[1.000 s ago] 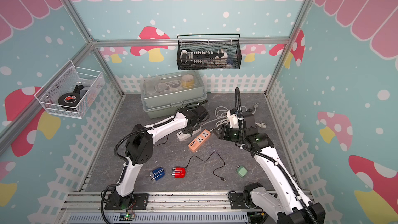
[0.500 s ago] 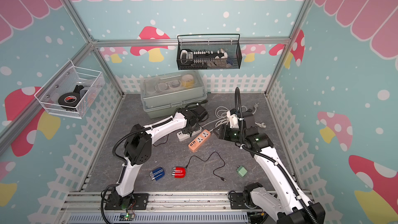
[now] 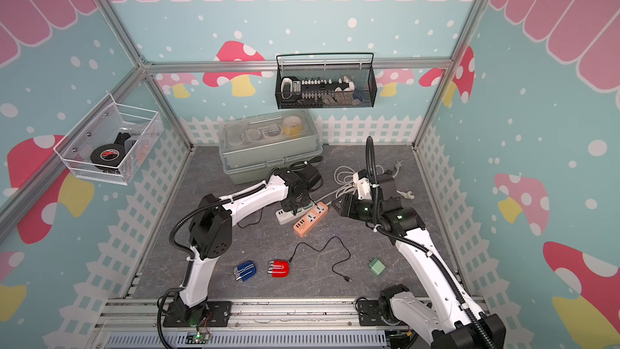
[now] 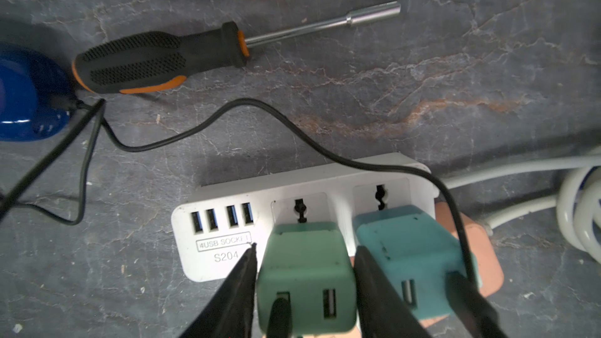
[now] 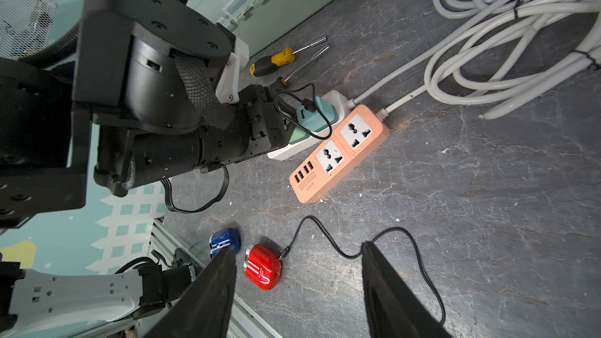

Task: Charge the electric shaver
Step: Insert the plug into the socket, then pick up the charging cable from the center of the board.

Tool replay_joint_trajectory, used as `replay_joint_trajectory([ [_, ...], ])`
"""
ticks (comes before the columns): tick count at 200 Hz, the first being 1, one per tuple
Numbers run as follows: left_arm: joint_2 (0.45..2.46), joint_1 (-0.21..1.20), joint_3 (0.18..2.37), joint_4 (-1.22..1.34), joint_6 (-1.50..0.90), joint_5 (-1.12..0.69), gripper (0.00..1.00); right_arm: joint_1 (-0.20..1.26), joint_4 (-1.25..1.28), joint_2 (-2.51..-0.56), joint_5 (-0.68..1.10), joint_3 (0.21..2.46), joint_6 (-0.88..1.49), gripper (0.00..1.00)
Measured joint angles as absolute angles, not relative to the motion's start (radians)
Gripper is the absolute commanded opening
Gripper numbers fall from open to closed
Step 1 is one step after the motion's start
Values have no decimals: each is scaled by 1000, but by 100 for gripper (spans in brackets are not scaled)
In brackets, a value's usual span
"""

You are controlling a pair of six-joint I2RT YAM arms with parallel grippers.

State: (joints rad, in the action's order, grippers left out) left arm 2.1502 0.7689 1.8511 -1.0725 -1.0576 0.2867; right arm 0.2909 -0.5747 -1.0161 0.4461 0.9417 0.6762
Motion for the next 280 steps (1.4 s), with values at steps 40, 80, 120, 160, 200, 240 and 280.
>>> replay_joint_trajectory([
  [40,2131,769,1852,-1079,-1049,287,55,291,-573,-1019,450,942,679,61],
  [80,2129,769,1852,-1081,-1044,286,55,291,-569,-1021,454,941,682,61],
  [120,2098,769,1858,-1096,-1043,283,56,291,-567,-1025,453,941,682,61],
  [160,2000,769,1883,-1114,-1042,277,56,291,-567,-1025,440,942,672,60],
  [200,1869,736,1895,-1131,-1040,265,55,376,-602,-1069,374,1019,612,59],
  [240,1647,510,1697,-1120,-1024,217,45,583,-573,-1157,290,1104,537,57],
  [280,1508,189,1310,-1064,-994,114,42,777,-515,-1324,236,1172,411,55],
])
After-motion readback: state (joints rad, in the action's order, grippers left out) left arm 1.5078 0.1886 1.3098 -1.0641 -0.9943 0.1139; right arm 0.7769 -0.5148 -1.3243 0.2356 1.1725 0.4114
